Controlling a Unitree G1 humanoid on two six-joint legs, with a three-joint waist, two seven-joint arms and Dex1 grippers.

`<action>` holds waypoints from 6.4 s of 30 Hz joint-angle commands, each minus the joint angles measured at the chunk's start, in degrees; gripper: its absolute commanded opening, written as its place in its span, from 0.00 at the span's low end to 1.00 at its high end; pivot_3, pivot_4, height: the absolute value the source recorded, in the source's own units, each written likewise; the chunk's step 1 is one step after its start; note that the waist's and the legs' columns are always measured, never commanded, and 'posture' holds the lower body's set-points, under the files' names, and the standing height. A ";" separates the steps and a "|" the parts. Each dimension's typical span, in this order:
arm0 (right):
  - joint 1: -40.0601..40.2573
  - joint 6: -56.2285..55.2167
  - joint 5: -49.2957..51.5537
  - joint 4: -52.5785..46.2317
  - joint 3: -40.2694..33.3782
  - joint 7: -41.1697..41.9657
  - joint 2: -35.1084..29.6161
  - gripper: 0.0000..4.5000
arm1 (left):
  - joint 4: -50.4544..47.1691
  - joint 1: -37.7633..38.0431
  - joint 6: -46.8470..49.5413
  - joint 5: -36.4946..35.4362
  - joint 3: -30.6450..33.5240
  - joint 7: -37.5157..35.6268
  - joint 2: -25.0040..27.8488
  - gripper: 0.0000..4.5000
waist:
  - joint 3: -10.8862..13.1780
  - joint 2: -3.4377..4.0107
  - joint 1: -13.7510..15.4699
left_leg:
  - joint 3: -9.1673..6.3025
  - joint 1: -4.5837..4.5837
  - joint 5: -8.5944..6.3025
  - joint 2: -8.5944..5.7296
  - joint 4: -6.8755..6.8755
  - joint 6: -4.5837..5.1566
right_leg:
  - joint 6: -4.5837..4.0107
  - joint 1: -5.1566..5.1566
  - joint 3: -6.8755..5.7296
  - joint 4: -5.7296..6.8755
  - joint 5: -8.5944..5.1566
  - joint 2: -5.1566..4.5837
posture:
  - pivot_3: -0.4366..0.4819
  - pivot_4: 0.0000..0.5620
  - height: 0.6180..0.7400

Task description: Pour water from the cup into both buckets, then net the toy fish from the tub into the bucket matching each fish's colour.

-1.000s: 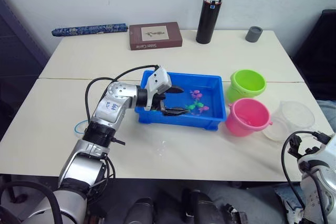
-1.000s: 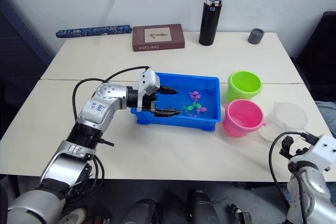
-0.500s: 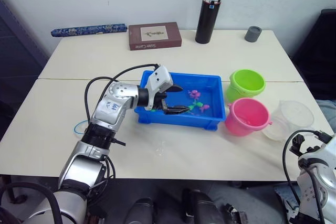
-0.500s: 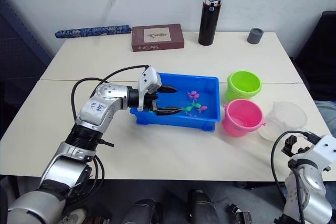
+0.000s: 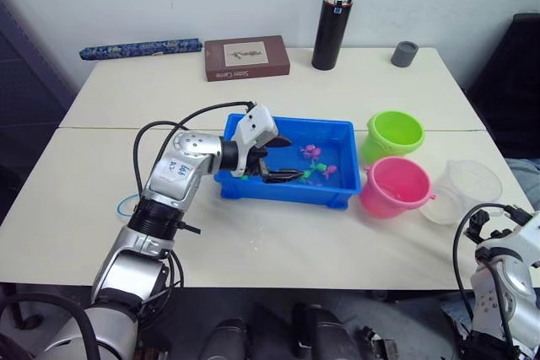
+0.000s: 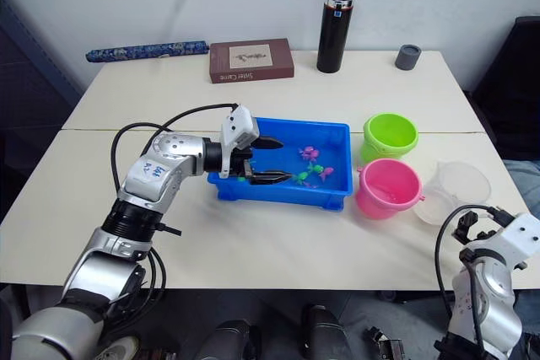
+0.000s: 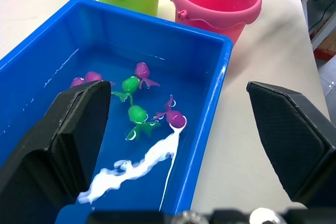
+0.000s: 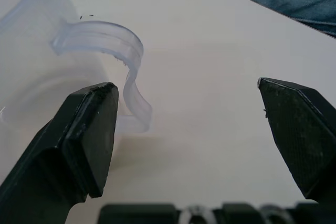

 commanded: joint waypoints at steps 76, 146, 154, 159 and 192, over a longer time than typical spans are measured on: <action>2.11 -5.44 -3.45 -6.47 5.41 21.71 -29.90 0.01 | 3.60 -1.48 -14.80 -3.29 1.28 -14.71 0.13 1.00 | 0.01 0.05 -0.31 | 0.07 0.01 0.04 -0.03 0.01 0.02 | 0.02 0.01 0.02 0.02 0.01 0.03 | 0.48 0.27 1.00; 0.04 -22.04 -41.23 -6.49 19.99 29.40 -40.65 0.01 | -0.30 3.54 -16.42 -5.47 5.56 -13.23 4.00 1.00 | 0.02 0.04 0.68 | 0.07 -0.02 0.06 -0.10 0.22 0.02 | 0.06 0.00 -0.01 0.11 0.03 0.02 | 0.48 0.27 1.00; 0.21 -21.95 -41.18 -6.71 20.06 29.69 -40.18 0.01 | -6.20 6.10 -11.50 -8.55 8.20 -13.96 8.70 1.00 | 0.02 0.05 0.88 | 0.07 -0.02 0.07 -0.11 0.25 0.01 | 0.06 0.01 -0.01 0.11 0.03 -0.01 | 0.48 0.27 1.00; -0.31 -21.74 -40.77 -6.50 20.26 29.96 -40.10 0.01 | -9.00 7.73 -9.36 -9.58 8.61 -14.01 10.13 1.00 | 0.02 0.05 0.83 | 0.04 -0.08 0.06 -0.11 0.32 0.02 | 0.06 0.01 -0.02 0.11 0.04 -0.01 | 0.48 0.27 1.00; -32.71 -8.44 -36.52 20.13 31.48 17.07 -31.24 0.01 | -3.73 5.09 -7.94 -8.99 12.08 -6.06 11.09 1.00 | 0.01 0.05 -0.63 | -0.06 -0.41 0.06 -0.10 0.53 0.03 | 0.08 -0.21 -0.13 0.19 0.05 -0.07 | 0.48 0.27 1.00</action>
